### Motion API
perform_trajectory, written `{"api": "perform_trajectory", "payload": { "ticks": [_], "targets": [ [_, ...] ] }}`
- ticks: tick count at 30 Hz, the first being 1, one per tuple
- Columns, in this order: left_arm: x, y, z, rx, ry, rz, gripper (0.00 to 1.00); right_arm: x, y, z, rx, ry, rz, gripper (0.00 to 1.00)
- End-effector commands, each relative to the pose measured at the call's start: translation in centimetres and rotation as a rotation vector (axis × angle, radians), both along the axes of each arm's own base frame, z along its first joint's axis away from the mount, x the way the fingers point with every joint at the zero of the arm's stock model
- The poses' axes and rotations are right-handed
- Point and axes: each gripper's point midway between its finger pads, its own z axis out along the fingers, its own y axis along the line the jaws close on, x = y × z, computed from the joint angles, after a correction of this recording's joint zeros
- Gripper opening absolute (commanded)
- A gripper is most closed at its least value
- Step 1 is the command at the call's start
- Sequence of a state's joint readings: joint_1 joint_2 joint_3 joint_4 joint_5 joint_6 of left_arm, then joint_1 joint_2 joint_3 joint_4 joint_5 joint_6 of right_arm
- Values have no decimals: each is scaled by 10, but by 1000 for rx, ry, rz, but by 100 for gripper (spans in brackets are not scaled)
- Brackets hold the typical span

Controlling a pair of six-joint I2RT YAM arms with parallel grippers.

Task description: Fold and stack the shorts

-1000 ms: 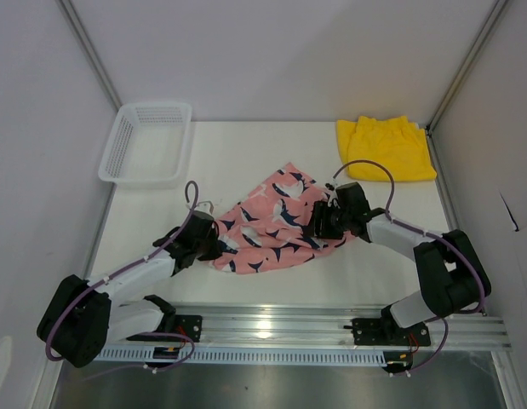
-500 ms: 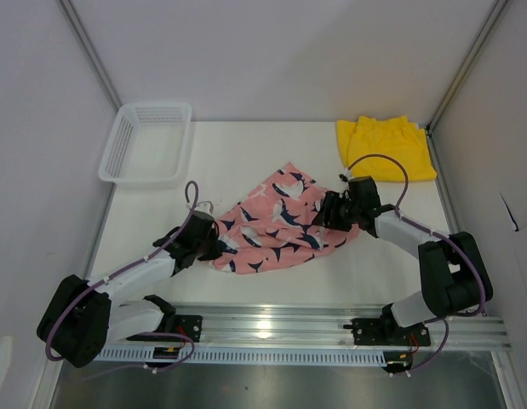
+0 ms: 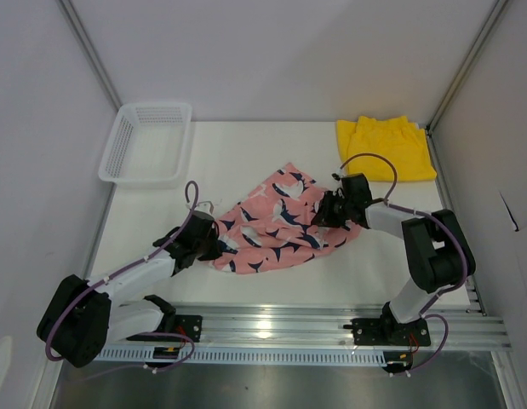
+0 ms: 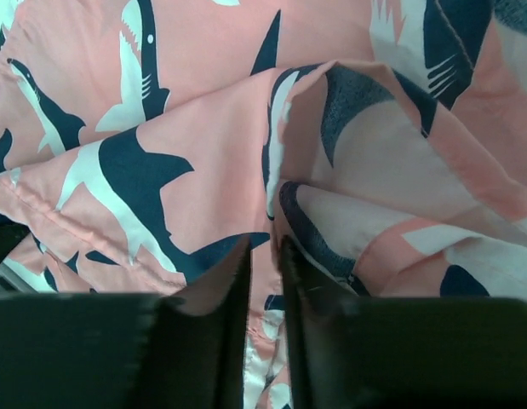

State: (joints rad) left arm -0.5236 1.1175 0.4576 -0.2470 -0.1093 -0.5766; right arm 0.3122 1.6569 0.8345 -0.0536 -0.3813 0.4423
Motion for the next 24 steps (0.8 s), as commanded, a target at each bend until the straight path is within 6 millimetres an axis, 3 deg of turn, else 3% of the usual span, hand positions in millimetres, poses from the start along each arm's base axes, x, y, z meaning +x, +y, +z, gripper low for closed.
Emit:
{"api": "perform_trajectory", "payload": {
  "ticks": [1,5,10,13,18,21,24],
  "targets": [
    [4,0,4,-4,-28,16,14,13,12,17,62,-47,29,19],
    [4,-1,6,-12,-34,14,14,24,20,49,120,-123,42,0],
    [9,-4,20,-29,-58,15,14,47,16,115,214,-247,42,0],
    [12,-5,31,-38,-76,18,14,62,-1,168,298,-341,22,0],
    [15,-4,52,-51,-124,31,16,60,-21,236,388,-498,20,0],
    [16,0,63,-50,-151,44,21,57,-32,257,409,-530,10,0],
    [16,2,72,-57,-176,46,27,52,-34,259,414,-513,14,0]
  ]
}}
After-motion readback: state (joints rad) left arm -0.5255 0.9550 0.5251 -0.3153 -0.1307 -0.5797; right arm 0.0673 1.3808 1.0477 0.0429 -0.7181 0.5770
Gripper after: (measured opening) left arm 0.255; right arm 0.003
